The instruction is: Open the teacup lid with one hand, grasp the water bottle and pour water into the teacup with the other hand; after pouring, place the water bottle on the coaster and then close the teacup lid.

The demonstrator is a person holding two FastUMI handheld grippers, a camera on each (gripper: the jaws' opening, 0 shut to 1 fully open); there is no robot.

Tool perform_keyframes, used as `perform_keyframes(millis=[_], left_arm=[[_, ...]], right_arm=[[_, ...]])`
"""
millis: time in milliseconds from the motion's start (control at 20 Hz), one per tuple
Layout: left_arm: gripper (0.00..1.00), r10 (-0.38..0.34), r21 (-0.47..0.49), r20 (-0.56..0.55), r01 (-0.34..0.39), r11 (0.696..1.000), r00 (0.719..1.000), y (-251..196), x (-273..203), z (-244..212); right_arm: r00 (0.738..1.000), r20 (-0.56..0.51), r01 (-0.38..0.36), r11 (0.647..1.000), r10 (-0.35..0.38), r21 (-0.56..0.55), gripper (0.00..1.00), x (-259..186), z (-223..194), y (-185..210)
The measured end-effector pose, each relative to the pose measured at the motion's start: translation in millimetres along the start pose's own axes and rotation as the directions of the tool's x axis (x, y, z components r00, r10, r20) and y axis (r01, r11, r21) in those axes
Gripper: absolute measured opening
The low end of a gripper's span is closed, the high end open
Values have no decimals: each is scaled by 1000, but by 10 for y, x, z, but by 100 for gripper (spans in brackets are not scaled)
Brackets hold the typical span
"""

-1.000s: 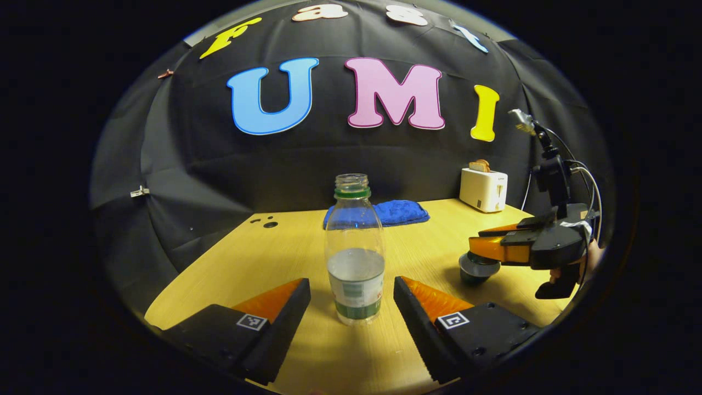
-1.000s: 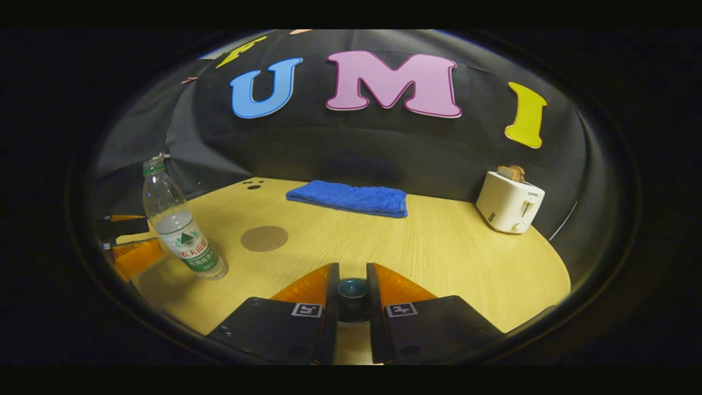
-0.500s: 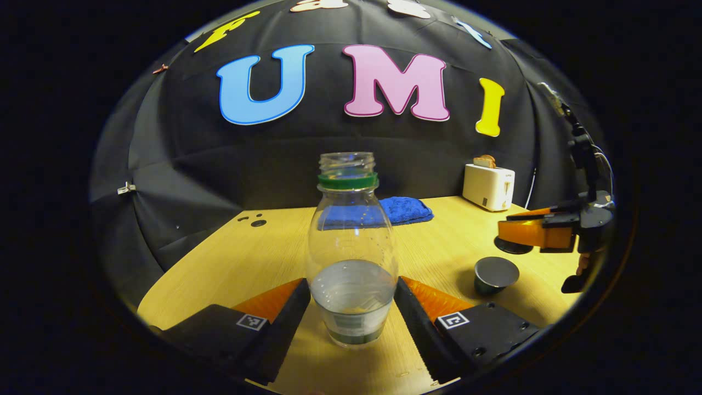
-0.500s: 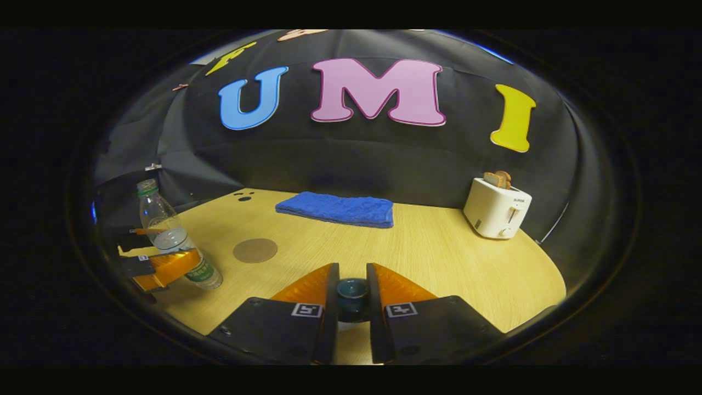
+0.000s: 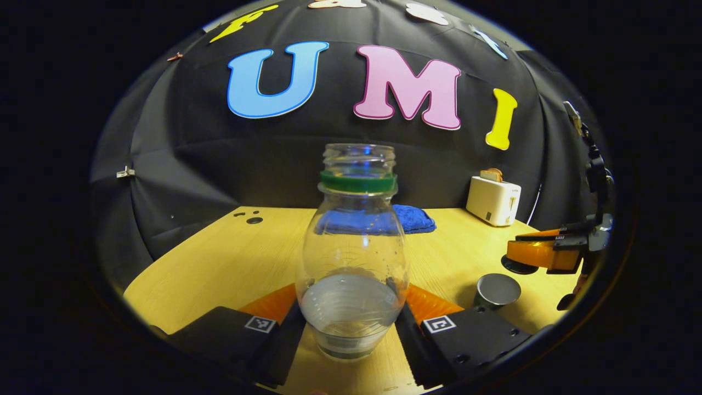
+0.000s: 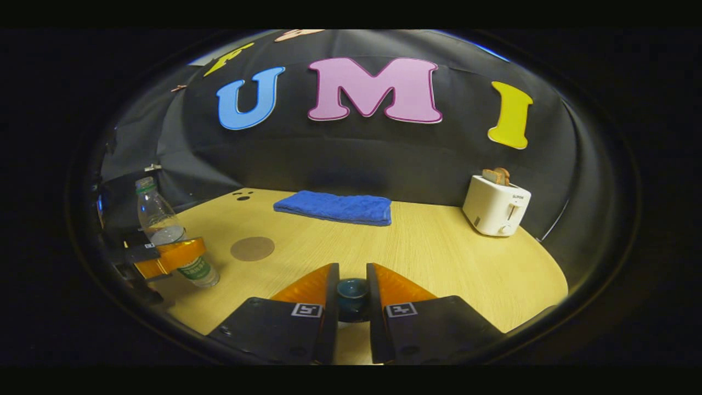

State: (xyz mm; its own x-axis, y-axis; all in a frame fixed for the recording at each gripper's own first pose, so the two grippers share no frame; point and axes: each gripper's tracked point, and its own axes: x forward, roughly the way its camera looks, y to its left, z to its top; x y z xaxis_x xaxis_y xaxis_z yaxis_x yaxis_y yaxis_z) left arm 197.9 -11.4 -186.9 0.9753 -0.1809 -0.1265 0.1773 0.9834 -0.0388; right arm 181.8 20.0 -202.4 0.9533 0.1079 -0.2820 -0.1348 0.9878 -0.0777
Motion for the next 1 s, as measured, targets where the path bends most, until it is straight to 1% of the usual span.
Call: perform_keyframes(millis=[100,200,250,350,450,500,550,600,750,800,900,1000], left_arm=[[80,-9,-2,7,9,1000,1000,-14,-1,7],[77,-31,47,19,30,998,999,-54,-14,49],[77,-33,101,36,29,994,999,-62,-17,81],[76,-27,236,44,16,972,999,-121,12,104],[75,-18,331,34,6,943,999,-194,71,121],[75,-12,374,28,0,927,1000,-217,104,108],[75,-4,426,24,-7,905,1000,-233,134,97],[75,5,483,20,-14,876,1000,-247,158,87],[75,20,629,3,-17,777,1000,-318,233,43],[75,20,666,-9,-8,746,1000,-351,254,13],[75,23,741,-31,7,671,999,-411,292,-47],[75,27,809,-45,20,588,999,-453,337,-103]], right_arm=[[1000,0,1,1000,-1,-2,31,-8,7,-23],[1000,2,10,1000,-10,5,31,-46,10,-89],[1000,3,16,1000,-16,8,31,-66,13,-129],[1000,-4,26,1000,-26,9,31,-103,-17,-222],[999,-9,33,999,-33,13,23,-134,-37,-320],[999,-8,40,999,-40,15,31,-153,-33,-371],[999,-4,50,999,-50,18,31,-173,-24,-431],[998,0,59,998,-59,22,31,-200,-14,-499],[997,8,83,996,-83,27,31,-285,-29,-684],[996,5,90,996,-90,26,27,-311,-59,-752],[995,-4,102,994,-102,26,27,-367,-128,-868],[993,-11,114,993,-114,25,27,-427,-185,-976]])
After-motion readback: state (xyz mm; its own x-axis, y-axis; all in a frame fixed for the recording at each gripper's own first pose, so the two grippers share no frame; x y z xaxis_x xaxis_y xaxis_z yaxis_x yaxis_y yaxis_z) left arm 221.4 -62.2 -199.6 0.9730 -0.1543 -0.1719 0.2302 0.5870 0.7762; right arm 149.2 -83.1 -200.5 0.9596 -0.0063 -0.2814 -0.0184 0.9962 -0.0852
